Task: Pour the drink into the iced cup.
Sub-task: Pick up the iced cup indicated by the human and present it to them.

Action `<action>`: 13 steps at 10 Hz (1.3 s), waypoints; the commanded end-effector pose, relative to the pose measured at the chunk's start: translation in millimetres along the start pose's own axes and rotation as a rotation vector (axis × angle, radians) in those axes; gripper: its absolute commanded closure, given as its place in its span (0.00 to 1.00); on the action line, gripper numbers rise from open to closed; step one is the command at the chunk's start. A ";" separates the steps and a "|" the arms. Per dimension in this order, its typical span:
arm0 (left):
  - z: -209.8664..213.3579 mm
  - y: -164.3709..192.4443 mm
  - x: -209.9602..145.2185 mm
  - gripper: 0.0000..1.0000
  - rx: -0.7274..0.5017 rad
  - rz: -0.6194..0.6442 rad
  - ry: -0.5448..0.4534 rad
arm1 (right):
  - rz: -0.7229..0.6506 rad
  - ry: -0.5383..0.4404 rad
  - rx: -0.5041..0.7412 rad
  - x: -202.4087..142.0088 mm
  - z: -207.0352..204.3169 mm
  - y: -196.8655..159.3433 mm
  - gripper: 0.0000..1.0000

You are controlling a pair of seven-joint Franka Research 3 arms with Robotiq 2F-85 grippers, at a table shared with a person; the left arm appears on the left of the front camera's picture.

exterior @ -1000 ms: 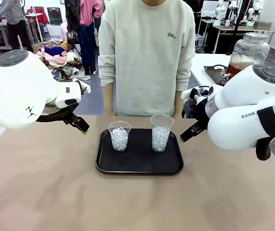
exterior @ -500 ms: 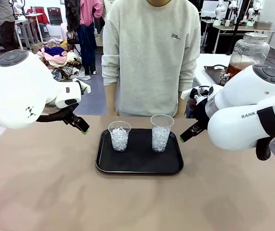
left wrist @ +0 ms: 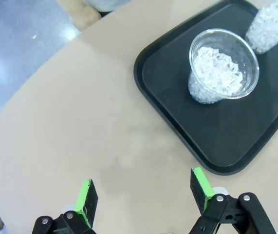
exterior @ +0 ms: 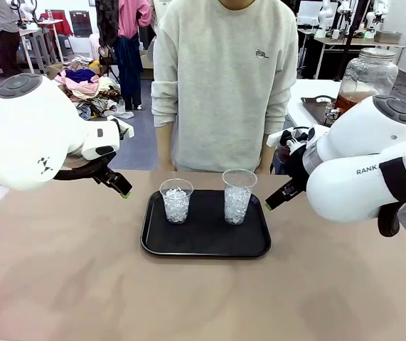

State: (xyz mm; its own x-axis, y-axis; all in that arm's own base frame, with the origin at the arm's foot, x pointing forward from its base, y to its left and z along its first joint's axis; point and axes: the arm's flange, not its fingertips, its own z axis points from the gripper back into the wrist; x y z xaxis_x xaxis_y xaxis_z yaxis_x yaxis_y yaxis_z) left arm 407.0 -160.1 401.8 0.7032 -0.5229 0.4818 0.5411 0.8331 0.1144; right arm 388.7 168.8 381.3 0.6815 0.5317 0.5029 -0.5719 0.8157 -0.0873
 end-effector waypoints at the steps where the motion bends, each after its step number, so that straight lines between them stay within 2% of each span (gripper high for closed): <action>1: 21.8 3.2 13.3 0.00 -0.009 0.000 -0.016 | -0.043 -0.017 0.027 6.6 22.5 -14.2 0.00; 3: 54.0 9.5 29.8 0.00 -0.038 0.024 -0.043 | -0.095 -0.055 0.108 13.9 52.3 -29.8 0.00; 5: 80.9 21.0 40.6 0.00 -0.108 0.107 -0.061 | -0.167 -0.080 0.218 15.8 79.3 -44.8 0.00; 7: 95.2 36.4 46.8 0.00 -0.224 0.181 -0.053 | -0.276 -0.119 0.323 12.9 99.5 -62.2 0.00; 11: 86.2 58.3 42.8 0.00 -0.387 0.292 0.008 | -0.431 -0.132 0.476 -0.2 102.8 -89.2 0.00; 13: 79.9 60.2 39.6 0.00 -0.420 0.307 0.013 | -0.433 -0.121 0.499 -1.0 100.8 -92.8 0.00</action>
State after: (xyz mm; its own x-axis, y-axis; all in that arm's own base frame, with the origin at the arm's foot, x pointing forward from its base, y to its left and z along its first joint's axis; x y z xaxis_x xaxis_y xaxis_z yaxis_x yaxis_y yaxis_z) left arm 425.3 -117.5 495.3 0.8703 -0.2567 0.4203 0.4238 0.8251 -0.3736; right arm 384.5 71.4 474.8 0.8668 0.1026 0.4880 -0.3894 0.7506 0.5338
